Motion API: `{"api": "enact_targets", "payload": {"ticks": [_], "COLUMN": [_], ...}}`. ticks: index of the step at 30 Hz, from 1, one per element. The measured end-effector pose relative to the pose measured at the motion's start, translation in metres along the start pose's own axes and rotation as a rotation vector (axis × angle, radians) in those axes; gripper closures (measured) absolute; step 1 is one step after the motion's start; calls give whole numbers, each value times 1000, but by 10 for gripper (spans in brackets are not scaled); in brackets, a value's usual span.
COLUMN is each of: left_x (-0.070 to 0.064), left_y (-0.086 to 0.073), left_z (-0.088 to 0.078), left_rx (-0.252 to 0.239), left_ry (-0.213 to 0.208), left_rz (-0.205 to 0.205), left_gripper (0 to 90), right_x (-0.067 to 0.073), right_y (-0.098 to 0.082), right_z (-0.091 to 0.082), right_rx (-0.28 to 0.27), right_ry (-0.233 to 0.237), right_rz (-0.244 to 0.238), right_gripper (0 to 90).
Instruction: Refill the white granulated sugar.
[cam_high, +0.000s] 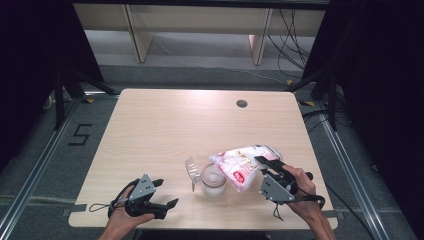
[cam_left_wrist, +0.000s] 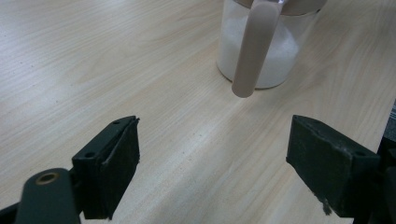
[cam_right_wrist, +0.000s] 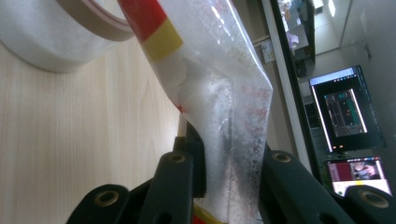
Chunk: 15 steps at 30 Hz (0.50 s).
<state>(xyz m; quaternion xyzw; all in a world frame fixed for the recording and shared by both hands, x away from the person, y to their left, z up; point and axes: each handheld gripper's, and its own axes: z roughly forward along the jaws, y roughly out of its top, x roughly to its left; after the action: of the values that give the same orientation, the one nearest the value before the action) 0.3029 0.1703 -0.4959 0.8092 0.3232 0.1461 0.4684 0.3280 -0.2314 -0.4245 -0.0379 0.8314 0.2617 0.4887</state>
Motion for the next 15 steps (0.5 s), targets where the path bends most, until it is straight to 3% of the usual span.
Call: {"api": "enact_targets", "payload": {"ticks": [2,3,5,7,9,10,13,14,15], "left_x": [0,0,0,0,-1,0,0,0,0], "left_y": [0,0,0,0,0,0,0,0,0], "left_z": [0,0,-1,-1,0,0,0,0,0], "left_rx": [1,1,6,6,-7,-5,-7,-7,1], "left_ry": [0,0,7,7,-2,0,0,1,-1], "left_rz": [0,0,1,0,-9,-3,0,0,1], "left_gripper": [168,168,169,168,168,168,169,169,168], "right_x": [-2,3,1,5,5,7,8,7,8], "right_y": [-2,-5,-7,-10,-12,-14,-19,-20,-22], "right_z": [2,4,7,7,9,9,12,13,13], "right_rx": [-8,-6,-21,-25,-40,-40,-67,-80,-73], "right_ry": [6,13,22,32,34,42,46,41,52], "right_rz": [-16,42,21,106,110,157,207,197,229], "right_gripper": [797,805,808,817,822,824,829,831,831]}}
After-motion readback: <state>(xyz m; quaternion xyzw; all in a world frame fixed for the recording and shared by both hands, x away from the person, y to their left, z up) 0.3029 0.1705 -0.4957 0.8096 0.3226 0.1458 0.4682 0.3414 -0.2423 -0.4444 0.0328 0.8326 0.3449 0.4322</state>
